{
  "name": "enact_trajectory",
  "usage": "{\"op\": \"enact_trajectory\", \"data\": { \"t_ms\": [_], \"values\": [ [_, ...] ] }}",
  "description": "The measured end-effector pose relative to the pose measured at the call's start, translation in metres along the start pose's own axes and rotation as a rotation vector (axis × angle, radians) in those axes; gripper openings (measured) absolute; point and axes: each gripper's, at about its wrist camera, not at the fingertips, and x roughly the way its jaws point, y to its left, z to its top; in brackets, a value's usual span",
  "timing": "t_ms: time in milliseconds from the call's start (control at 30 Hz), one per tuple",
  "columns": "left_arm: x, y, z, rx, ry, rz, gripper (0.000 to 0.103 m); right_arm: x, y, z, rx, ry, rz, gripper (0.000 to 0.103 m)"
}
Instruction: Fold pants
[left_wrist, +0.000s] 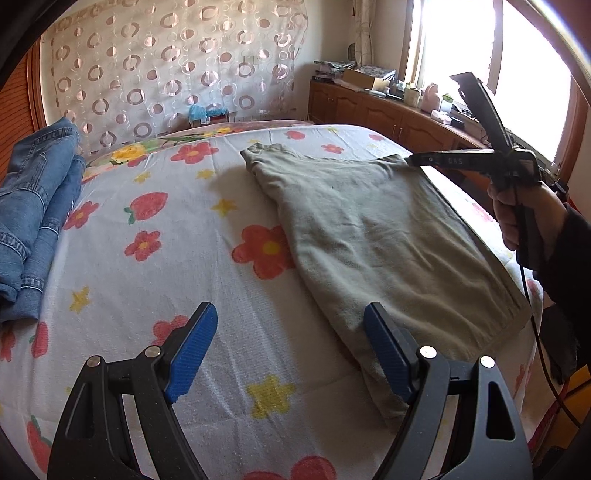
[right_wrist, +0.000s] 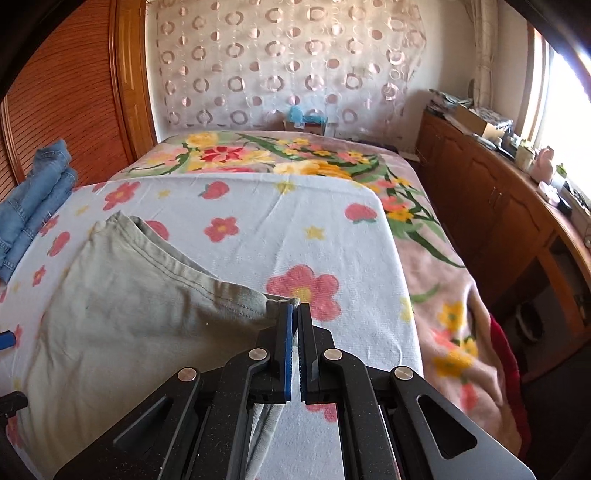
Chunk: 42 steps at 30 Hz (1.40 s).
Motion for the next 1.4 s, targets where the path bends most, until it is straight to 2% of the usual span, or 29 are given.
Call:
{"op": "enact_trajectory", "data": {
  "t_ms": [167,467,567,667,733,867,1067,1267,1400],
  "values": [
    [0.003,0.001,0.001,-0.002,0.009,-0.003,0.082,0.0,0.005,0.01,-0.004,0.014,-0.02,0.002],
    [0.012,-0.003,0.002,0.024,0.059,0.001,0.082,-0.001,-0.009,0.012,0.018,0.022,0.006,0.002],
    [0.012,-0.006,0.001,0.033,0.062,0.01,0.082,-0.009,-0.014,0.009,0.033,0.016,0.002,0.018],
    [0.012,-0.008,0.001,0.042,0.064,0.017,0.083,-0.027,-0.01,-0.001,0.032,-0.007,0.038,0.02],
    [0.012,-0.007,0.0,0.042,0.063,0.016,0.083,-0.041,-0.003,-0.013,0.021,-0.014,0.08,0.026],
    [0.011,-0.007,-0.001,0.043,0.064,0.017,0.083,-0.064,0.014,-0.042,-0.023,-0.021,0.134,0.047],
    [0.011,-0.007,-0.001,0.043,0.064,0.017,0.083,-0.08,0.033,-0.078,-0.063,0.01,0.182,0.048],
    [0.011,-0.007,-0.001,0.044,0.064,0.016,0.083,-0.078,0.032,-0.087,-0.066,0.035,0.168,0.048],
    [0.01,-0.009,-0.001,0.052,0.069,0.016,0.086,-0.082,0.036,-0.087,-0.076,0.017,0.155,0.048]
  ]
}}
